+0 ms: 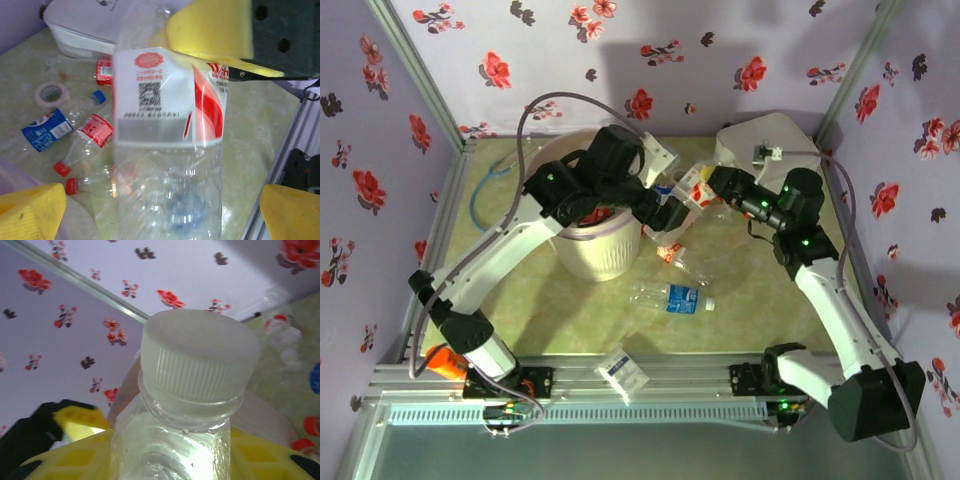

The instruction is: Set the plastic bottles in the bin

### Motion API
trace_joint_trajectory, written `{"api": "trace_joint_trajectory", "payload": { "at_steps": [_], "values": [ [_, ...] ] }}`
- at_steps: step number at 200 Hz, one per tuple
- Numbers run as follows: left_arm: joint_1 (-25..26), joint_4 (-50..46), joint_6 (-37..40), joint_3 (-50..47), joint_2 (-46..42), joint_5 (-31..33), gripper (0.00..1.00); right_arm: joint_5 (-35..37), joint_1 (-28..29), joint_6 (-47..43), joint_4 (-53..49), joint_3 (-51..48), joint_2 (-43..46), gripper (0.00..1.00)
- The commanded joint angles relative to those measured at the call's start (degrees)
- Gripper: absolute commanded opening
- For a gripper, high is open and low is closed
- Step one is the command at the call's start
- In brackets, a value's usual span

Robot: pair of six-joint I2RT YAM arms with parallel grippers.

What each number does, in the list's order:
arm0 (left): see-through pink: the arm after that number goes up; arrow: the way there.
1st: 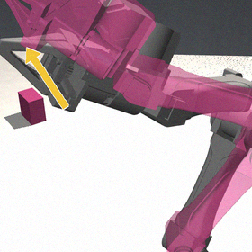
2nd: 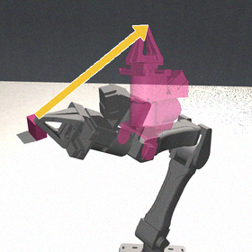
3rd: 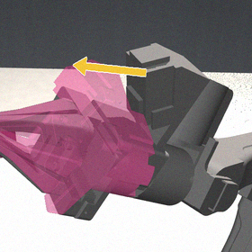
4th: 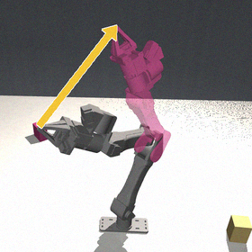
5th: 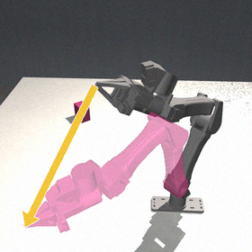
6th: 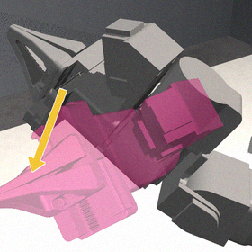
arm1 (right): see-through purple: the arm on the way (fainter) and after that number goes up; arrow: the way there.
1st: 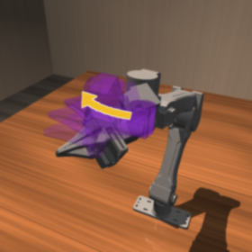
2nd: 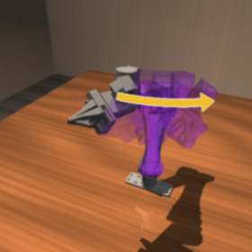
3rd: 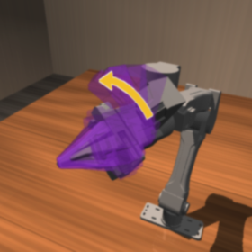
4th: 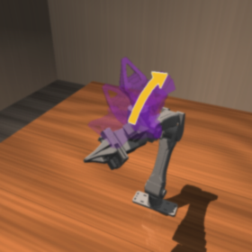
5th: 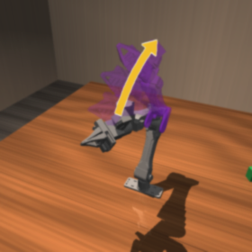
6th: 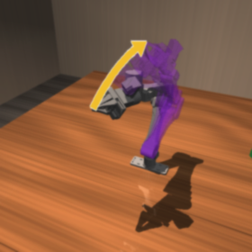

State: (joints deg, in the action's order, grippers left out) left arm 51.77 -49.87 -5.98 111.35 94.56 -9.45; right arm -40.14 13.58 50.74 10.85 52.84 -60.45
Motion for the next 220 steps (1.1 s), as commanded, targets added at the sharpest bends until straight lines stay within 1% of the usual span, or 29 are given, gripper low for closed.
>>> {"api": "trace_joint_trajectory", "payload": {
  "at_steps": [1,27,40,67,79,93,106,119,125,137,143,175,192,220],
  "values": [
    [0.35,1.75,-1.65,1.68,1.21,-4.15,1.00,-1.96,1.93,0.67,7.33,0.69,-0.41,0.45],
    [0.35,1.80,-1.24,2.18,2.42,-4.26,0.99,-1.88,3.07,0.76,9.50,0.59,-0.72,0.45],
    [0.40,1.72,-1.23,2.16,2.77,-4.21,0.94,-1.53,3.12,0.72,9.69,0.60,-0.69,0.45],
    [0.35,1.83,-1.05,1.94,2.82,-4.26,0.77,-0.83,3.13,1.09,10.50,0.47,-0.71,0.45],
    [0.35,1.96,-0.97,1.85,2.82,-4.26,0.65,-0.42,3.13,1.19,10.76,0.38,-0.80,0.45],
    [0.35,2.14,-0.82,1.79,2.73,-4.20,0.54,-0.01,3.19,1.46,11.20,0.34,-0.87,0.45],
    [0.35,2.28,-0.71,1.77,2.66,-4.11,0.49,0.49,3.21,1.77,11.04,0.25,-1.01,0.47],
    [0.35,2.27,-0.46,1.84,2.64,-3.99,0.45,0.59,3.26,1.91,11.03,0.01,-0.99,0.52],
    [0.37,2.26,-0.38,1.78,2.64,-3.80,0.44,0.50,3.26,1.90,10.90,-0.06,-0.99,0.55],
    [0.27,2.23,-0.20,1.77,2.56,-3.63,0.44,0.75,3.19,1.50,9.97,-0.24,-0.63,0.69],
    [0.27,2.24,-0.17,1.77,2.56,-3.47,0.44,0.89,3.13,1.03,8.93,-0.04,-0.44,0.72],
    [0.18,1.88,0.41,1.63,2.40,-2.42,0.44,2.77,2.86,-4.97,-1.09,1.28,2.31,0.81],
    [-0.13,1.83,0.60,1.26,1.88,-1.90,0.43,3.83,1.80,-8.13,-6.24,1.39,4.84,0.84],
    [-1.03,1.88,1.08,0.45,0.82,-0.43,0.42,4.53,-1.22,-9.85,-10.41,0.20,9.63,0.95]
  ]
}}
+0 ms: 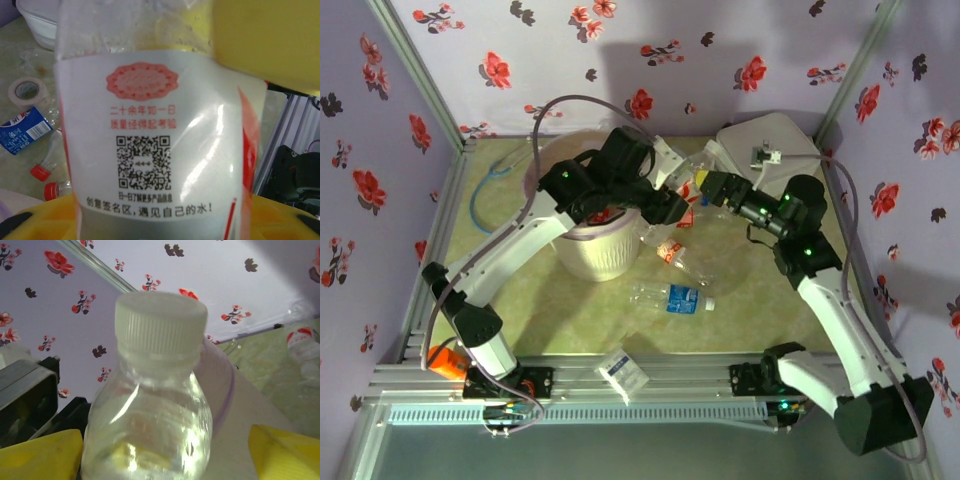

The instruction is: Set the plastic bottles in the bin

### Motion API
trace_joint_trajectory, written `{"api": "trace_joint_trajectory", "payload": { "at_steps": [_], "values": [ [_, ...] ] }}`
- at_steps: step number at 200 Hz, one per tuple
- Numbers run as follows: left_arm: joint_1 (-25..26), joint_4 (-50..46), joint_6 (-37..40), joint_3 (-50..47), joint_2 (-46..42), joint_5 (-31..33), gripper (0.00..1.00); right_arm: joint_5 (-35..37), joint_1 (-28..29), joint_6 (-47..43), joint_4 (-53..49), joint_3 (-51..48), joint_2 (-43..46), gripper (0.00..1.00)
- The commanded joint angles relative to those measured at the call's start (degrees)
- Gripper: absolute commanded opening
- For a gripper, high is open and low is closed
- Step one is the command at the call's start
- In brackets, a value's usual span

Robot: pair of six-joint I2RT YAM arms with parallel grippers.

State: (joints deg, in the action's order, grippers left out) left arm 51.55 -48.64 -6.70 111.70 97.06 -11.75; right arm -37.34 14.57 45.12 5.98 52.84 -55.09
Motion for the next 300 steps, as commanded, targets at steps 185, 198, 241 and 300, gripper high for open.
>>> {"api": "trace_joint_trajectory", "payload": {
  "at_steps": [185,198,241,300],
  "values": [
    [-21.66,-6.08,5.21,-5.66,-10.07,14.90,0.06,9.51,-4.81,-5.87,-10.07,-4.50,2.64,0.99],
    [-21.75,-7.02,5.21,-7.63,-9.25,17.34,0.03,11.08,-4.94,-6.55,-12.16,-4.24,2.60,0.99],
    [-21.75,-4.95,5.21,-17.09,-10.71,18.46,0.01,13.77,-5.79,-8.13,-15.82,-4.98,2.92,0.99],
    [-21.75,0.17,5.73,-26.14,-9.18,17.76,0.02,16.57,-6.23,-7.79,-17.57,-5.63,2.07,0.99]
  ]
}}
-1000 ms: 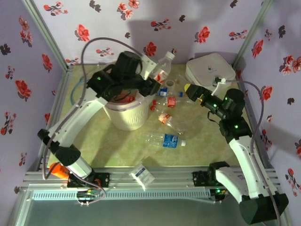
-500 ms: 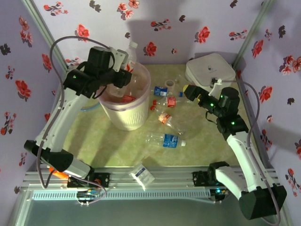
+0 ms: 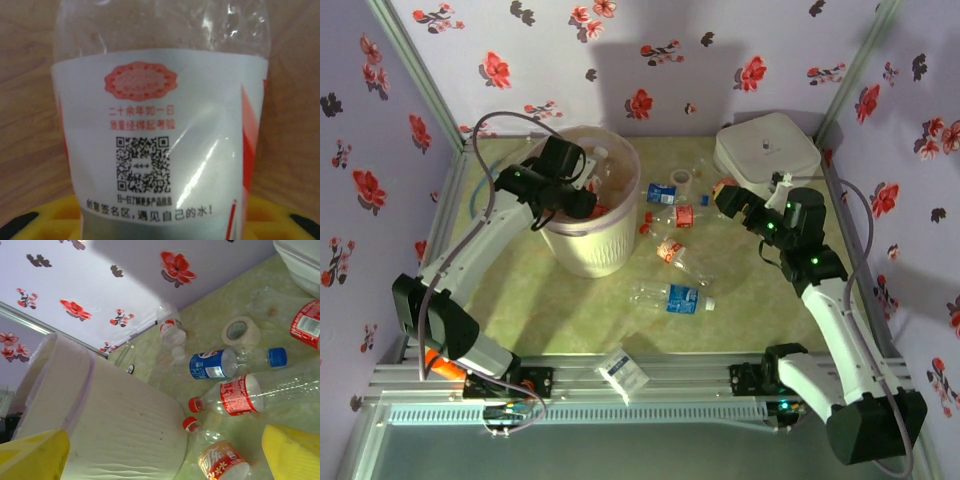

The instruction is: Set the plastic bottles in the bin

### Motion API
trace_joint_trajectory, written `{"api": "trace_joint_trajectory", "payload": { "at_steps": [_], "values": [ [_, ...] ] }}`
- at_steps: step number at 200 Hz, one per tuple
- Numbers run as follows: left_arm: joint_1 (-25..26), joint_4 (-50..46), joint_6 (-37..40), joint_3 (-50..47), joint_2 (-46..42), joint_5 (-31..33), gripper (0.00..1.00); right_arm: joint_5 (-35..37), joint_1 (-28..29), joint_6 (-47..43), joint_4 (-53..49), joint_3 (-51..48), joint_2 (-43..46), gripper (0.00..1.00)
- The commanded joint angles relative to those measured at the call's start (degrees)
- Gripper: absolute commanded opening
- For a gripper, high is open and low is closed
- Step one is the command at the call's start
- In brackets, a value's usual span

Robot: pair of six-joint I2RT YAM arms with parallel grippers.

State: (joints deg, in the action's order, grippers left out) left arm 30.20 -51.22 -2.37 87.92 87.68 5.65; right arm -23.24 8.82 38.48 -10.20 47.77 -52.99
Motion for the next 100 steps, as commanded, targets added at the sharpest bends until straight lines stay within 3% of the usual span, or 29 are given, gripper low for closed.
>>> {"api": "trace_joint_trajectory", "payload": {
  "at_steps": [1,53,100],
  "values": [
    [-0.40,2.86,1.40,-2.51,0.25,0.35,0.02,2.53,-0.47,-1.13,-1.40,-0.61,-0.02,0.99],
    [-0.40,8.90,1.15,-6.88,3.59,-0.99,0.06,5.96,-1.05,-0.94,-5.67,-1.20,1.29,0.99],
    [-0.40,10.92,0.88,-8.11,4.72,-0.93,0.18,7.16,-1.57,-0.76,-6.82,-1.97,2.15,0.99]
  ]
}}
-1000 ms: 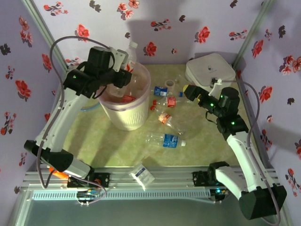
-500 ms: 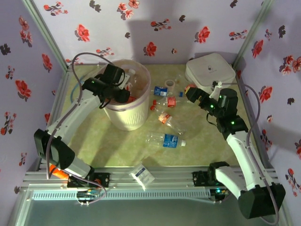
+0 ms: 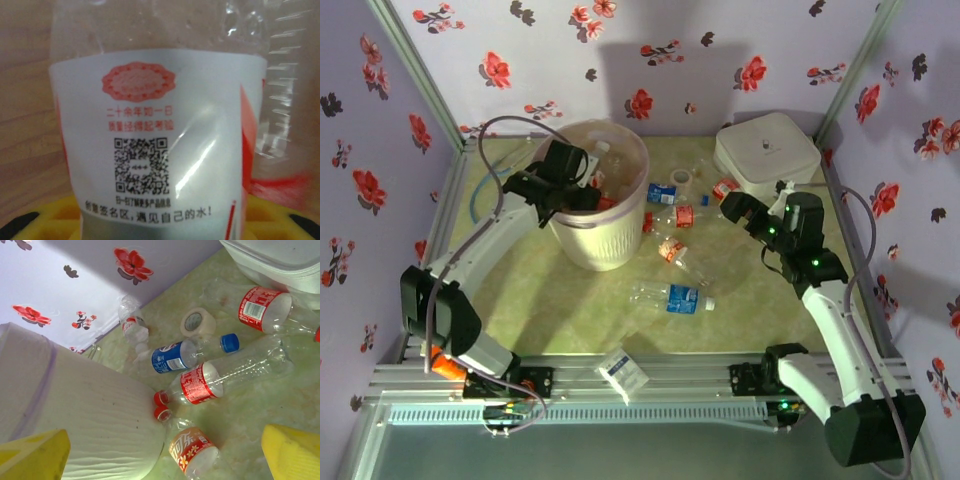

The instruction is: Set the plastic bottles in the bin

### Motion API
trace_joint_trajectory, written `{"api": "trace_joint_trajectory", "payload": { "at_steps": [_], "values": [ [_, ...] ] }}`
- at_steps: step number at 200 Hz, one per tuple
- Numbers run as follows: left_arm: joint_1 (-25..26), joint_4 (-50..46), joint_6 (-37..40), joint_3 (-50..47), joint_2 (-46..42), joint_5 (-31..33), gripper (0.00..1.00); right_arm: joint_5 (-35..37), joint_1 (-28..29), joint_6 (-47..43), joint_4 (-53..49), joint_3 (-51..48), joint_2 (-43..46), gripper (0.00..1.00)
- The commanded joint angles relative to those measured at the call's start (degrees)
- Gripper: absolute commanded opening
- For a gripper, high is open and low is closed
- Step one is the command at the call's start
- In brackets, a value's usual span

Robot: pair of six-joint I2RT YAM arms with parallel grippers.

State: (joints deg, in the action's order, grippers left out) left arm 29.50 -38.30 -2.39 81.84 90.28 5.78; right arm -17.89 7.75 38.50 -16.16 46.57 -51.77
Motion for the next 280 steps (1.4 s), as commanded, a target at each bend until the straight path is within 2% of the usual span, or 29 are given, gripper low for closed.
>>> {"api": "trace_joint_trajectory", "payload": {
  "at_steps": [1,29,65,99,124,181,210,220,238,280],
  "values": [
    [0.30,-2.06,0.90,-1.99,2.06,-1.00,0.18,1.85,-0.47,-0.75,-0.87,-0.73,0.86,0.99],
    [0.21,-4.36,-1.09,0.39,-0.19,2.12,0.25,1.96,-0.65,-0.10,-0.29,-0.75,0.27,0.99],
    [-0.14,-6.51,-0.53,2.70,-0.73,3.62,0.42,1.37,-0.72,1.64,2.00,-1.65,-1.21,0.98],
    [-0.10,-6.13,-0.38,3.27,-0.20,3.19,0.71,1.49,-0.90,2.38,1.14,-1.32,-1.41,0.98],
    [-0.08,-6.34,-0.09,4.91,-0.85,3.10,0.84,2.42,-1.59,1.50,-1.28,-0.87,-0.68,0.99],
    [0.03,-9.99,0.20,10.19,-3.26,2.26,1.00,2.16,-1.86,-0.48,-3.48,-0.69,-2.02,0.99],
    [0.29,-11.99,0.20,12.29,-4.89,2.26,1.00,0.76,-1.73,-5.19,-6.90,0.42,-3.91,0.97],
    [0.38,-12.38,0.20,12.89,-5.65,2.22,1.00,-0.36,-1.35,-7.34,-8.69,1.25,-5.00,0.93],
    [0.57,-12.75,0.20,14.12,-7.04,2.05,1.00,0.26,1.02,-12.47,-14.47,3.73,-7.77,0.89],
    [1.29,-12.35,-2.20,16.26,-9.65,0.48,1.00,8.11,10.30,-20.29,-26.21,8.43,-17.82,0.86]
  ]
}}
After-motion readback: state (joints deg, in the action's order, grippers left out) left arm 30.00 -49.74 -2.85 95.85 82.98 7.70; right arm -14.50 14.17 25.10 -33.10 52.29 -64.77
